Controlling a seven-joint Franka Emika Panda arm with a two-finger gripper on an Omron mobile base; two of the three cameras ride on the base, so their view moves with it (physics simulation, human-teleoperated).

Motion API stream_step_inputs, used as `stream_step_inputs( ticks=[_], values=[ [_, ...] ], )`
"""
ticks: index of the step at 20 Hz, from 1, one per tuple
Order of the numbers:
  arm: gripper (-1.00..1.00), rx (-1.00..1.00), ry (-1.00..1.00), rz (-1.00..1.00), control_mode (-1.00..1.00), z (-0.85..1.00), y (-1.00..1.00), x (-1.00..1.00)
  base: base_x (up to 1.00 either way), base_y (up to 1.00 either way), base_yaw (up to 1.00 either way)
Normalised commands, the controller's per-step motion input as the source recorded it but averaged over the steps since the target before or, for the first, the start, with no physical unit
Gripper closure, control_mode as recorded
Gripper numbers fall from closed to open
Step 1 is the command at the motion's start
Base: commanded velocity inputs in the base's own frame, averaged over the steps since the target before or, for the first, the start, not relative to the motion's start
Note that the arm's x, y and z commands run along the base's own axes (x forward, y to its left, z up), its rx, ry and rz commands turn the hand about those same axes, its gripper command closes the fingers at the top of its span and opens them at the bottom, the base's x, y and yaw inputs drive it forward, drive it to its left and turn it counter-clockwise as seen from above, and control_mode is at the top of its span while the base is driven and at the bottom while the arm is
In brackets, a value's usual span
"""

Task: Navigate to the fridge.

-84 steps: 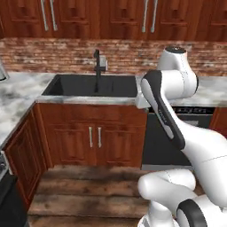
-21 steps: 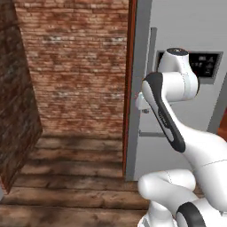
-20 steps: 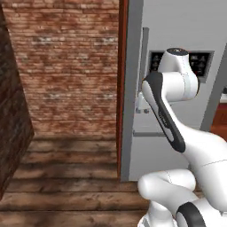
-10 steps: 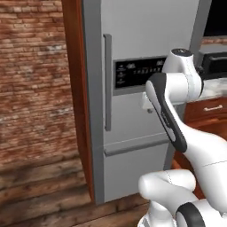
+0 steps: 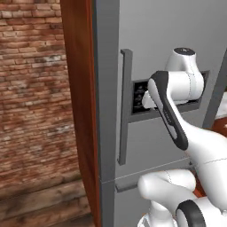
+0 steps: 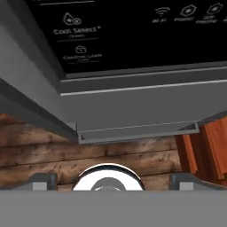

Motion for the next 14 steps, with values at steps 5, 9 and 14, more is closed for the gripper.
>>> stream_step_inputs(
  ticks=[5,9,14],
  values=[
    [-1.0,0.0,0.0,0.0,1.0,0.0,0.0,0.0,0.44,-0.18,0.02],
    [-1.0,0.0,0.0,0.08,-1.0,0.0,-0.38,0.18,0.07,-0.09,0.02],
    [-1.0,0.0,0.0,0.12,-1.0,0.0,-0.59,0.31,0.0,0.0,0.0]
  ],
)
